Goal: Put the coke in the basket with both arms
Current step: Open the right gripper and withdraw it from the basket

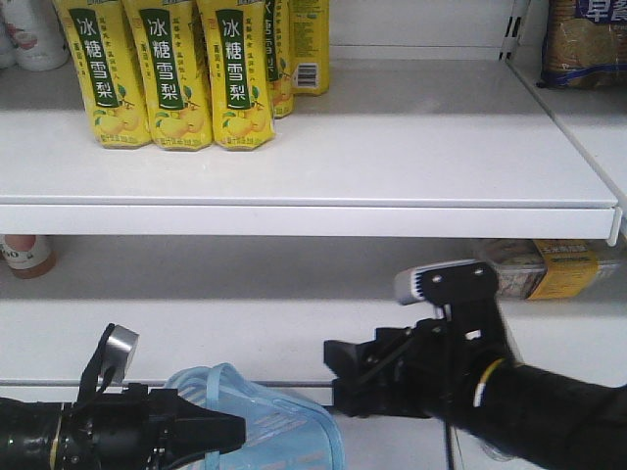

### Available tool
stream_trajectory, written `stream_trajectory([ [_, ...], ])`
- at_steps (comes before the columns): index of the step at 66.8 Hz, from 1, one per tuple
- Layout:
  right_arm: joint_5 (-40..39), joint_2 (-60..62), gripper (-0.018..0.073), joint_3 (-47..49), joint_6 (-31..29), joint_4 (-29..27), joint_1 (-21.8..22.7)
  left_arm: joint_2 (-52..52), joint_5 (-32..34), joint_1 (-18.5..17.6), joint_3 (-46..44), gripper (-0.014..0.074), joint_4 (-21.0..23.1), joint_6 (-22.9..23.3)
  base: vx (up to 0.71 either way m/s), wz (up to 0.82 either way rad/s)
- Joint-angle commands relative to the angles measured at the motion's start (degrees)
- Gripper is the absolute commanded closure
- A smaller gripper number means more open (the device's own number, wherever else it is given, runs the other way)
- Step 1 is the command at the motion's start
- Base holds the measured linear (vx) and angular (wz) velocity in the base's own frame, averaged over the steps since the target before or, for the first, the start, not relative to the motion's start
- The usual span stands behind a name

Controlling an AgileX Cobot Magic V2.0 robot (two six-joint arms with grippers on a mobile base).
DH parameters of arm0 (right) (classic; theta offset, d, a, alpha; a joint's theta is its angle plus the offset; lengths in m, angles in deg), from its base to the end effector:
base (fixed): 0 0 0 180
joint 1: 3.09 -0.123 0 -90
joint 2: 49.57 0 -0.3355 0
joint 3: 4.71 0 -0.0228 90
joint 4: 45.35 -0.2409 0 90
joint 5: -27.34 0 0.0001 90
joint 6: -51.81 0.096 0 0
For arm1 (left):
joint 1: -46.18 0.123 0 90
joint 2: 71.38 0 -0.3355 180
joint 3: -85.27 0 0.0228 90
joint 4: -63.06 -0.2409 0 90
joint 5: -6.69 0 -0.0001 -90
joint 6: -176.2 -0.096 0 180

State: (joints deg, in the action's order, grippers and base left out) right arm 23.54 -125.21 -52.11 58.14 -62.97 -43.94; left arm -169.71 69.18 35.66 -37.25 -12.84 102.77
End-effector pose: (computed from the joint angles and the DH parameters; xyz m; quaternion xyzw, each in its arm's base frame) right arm 0.1637 0.1390 0.2886 -0.1221 0.8548 0.2628 0.4306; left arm 0.1867 -0.1186 0.2125 -0.0378 0.8155 -0.5669 0.1103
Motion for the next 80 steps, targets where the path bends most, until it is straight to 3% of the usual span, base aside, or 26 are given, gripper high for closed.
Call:
stream_trajectory([
  [1, 1.2, 7.6, 0.0093, 1.2, -5.6, 1.0, 4.5, 1.9, 16.4, -0.1, -1.3, 0.0603, 4.6, -0.2, 0.0, 0.0],
  [15, 9.4, 19.4, 0.0093, 1.2, -14.5, 1.9, 16.9, 1.9, 16.4, -0.1, -1.3, 0.0603, 4.6, -0.2, 0.0, 0.0],
  [30, 18.8, 27.8, 0.0093, 1.2, -15.9, 8.4, 31.9, 1.9, 16.4, -0.1, -1.3, 0.0603, 4.6, -0.2, 0.0, 0.0],
  [39, 22.5, 33.3, 0.0093, 1.1, -15.9, 11.4, 37.9, 1.9, 16.4, -0.1, -1.3, 0.0603, 4.6, -0.2, 0.0, 0.0],
  [55, 23.8, 45.1, 0.0093, -1.9, -18.2, 11.8, 40.2, 1.9, 16.4, -0.1, -1.3, 0.0603, 4.6, -0.2, 0.0, 0.0],
  [73, 14.2, 59.7, 0.0093, -15.6, -18.6, 11.5, 40.2, 1.9, 16.4, -0.1, -1.3, 0.0603, 4.6, -0.2, 0.0, 0.0],
  [80, 13.8, 62.9, 0.0093, -18.6, -18.5, 11.1, 40.2, 1.9, 16.4, -0.1, -1.3, 0.0603, 4.7, -0.2, 0.0, 0.0],
])
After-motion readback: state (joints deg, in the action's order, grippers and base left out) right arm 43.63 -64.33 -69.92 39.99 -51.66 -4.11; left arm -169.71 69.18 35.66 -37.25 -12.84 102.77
